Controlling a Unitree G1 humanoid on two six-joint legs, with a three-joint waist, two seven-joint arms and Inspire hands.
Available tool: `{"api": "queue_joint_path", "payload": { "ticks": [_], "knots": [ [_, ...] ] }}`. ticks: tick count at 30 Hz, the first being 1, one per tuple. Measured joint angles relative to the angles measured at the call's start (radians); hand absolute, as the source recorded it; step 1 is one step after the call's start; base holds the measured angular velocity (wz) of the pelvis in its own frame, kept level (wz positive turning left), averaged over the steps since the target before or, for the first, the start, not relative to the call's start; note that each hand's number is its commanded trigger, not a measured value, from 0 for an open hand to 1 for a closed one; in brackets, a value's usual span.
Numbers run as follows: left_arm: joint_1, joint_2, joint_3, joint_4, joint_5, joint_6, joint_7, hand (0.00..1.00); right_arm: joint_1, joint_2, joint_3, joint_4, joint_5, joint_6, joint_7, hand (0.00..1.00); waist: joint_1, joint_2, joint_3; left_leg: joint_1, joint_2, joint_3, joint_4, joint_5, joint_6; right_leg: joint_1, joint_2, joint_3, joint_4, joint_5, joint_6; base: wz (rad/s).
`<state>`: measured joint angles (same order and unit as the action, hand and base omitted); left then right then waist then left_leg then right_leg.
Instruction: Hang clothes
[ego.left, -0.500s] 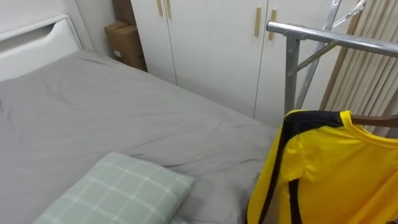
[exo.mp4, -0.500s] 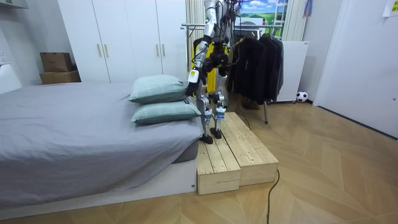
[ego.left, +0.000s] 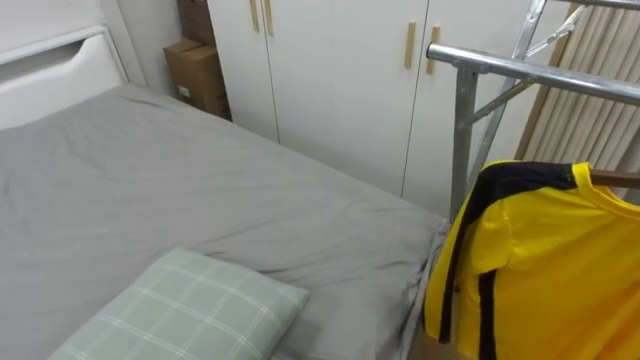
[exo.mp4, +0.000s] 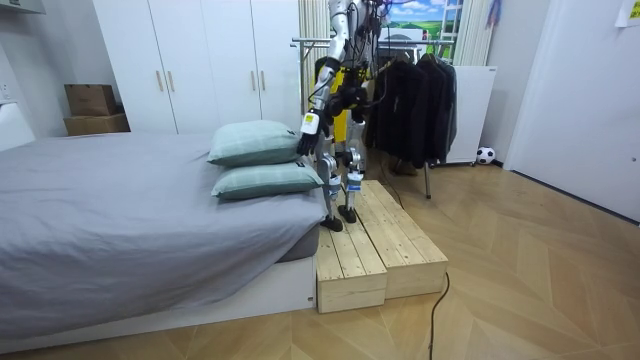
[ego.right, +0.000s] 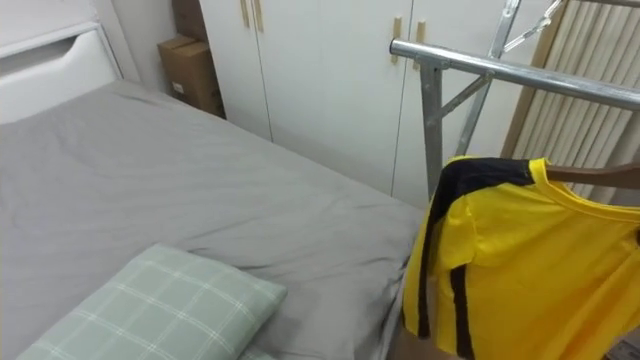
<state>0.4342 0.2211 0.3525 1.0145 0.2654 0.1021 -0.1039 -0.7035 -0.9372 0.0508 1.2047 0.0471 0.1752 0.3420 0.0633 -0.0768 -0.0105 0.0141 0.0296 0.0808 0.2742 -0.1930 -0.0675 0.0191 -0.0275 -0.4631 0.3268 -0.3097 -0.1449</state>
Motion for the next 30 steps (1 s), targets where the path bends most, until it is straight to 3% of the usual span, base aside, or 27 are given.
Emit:
{"api": "queue_joint_path", "payload": {
  "ticks": [18,23,30],
  "knots": [
    [0.006,0.0,0.002,0.01,-0.038,0.0,0.006,0.0,-0.007,-0.003,-0.011,-0.003,0.085,0.0,-0.006,1.0,-0.004,-0.005,0.0014,0.014,0.007,0.0,-0.004,0.001,-0.002,0.0,0.001,0.016,0.0,0.0,0.0,-0.02],
    [0.008,0.0,0.002,0.011,-0.038,0.0,0.006,0.0,-0.006,-0.003,-0.011,0.001,0.092,0.0,-0.005,1.0,-0.004,0.004,-0.0023,0.015,0.007,0.001,-0.005,0.001,-0.002,0.002,0.001,0.015,-0.001,0.0,0.0,0.0],
    [0.008,0.0,0.002,0.012,-0.038,-0.007,0.005,0.0,-0.001,-0.002,-0.012,0.008,0.092,0.0,-0.002,1.0,-0.012,0.018,0.0038,0.017,0.009,0.002,-0.005,0.001,-0.002,0.017,0.001,-0.003,-0.005,0.0,0.0,0.06]
  ]
}}
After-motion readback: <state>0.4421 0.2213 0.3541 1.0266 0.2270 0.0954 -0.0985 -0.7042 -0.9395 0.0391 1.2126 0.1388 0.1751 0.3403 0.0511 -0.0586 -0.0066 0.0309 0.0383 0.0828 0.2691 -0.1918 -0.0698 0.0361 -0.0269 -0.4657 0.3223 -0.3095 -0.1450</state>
